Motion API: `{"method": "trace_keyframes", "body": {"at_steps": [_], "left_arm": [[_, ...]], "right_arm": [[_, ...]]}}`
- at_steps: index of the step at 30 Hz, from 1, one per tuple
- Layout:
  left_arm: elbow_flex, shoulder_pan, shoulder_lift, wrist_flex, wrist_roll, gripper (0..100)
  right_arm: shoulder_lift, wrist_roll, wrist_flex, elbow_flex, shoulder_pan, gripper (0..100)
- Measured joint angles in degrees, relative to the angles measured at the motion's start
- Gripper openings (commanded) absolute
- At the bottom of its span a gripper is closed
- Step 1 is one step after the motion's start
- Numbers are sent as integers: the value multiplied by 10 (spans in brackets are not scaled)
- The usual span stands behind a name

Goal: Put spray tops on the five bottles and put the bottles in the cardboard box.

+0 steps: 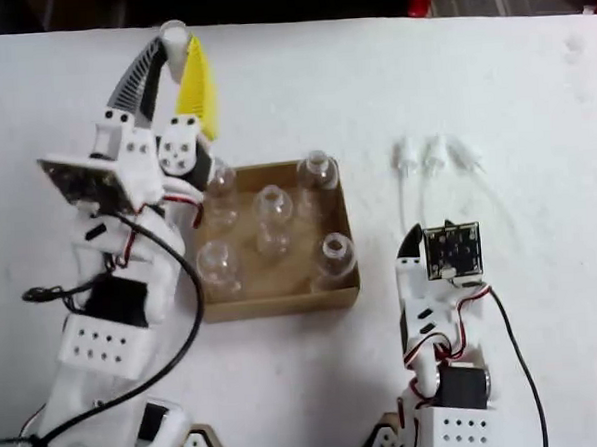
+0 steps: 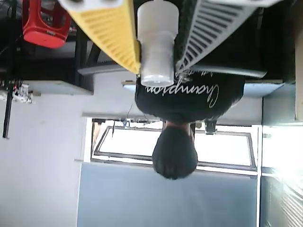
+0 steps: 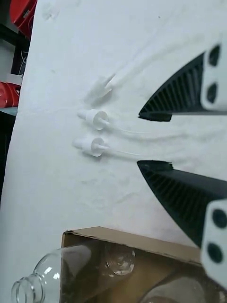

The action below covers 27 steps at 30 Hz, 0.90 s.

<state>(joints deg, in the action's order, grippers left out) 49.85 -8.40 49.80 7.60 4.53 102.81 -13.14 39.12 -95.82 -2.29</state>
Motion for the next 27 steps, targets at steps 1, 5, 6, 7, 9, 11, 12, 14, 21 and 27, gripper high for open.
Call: {"method": "trace_keyframes", "body": {"at_steps": [1,5,6,7,9,11,12,14,21,27], "left_arm": [[2,0,-8,4,0,24],[5,2,-54,14,0,24],[5,2,-65,15,0,24],[5,2,-74,15,0,24],[5,2,-88,15,0,24],[6,2,-90,15,0,24],[6,2,-91,15,0,24],[6,2,-91,15,0,24],[36,2,-97,15,0,24],[58,3,-97,15,0,24]], "right_arm": [[0,0,0,0,0,119],[0,0,0,0,0,119],[0,0,0,0,0,119],[0,0,0,0,0,119],[0,0,0,0,0,119],[0,0,0,0,0,119],[0,0,0,0,0,119],[0,0,0,0,0,119],[0,0,0,0,0,119],[0,0,0,0,0,119]]}}
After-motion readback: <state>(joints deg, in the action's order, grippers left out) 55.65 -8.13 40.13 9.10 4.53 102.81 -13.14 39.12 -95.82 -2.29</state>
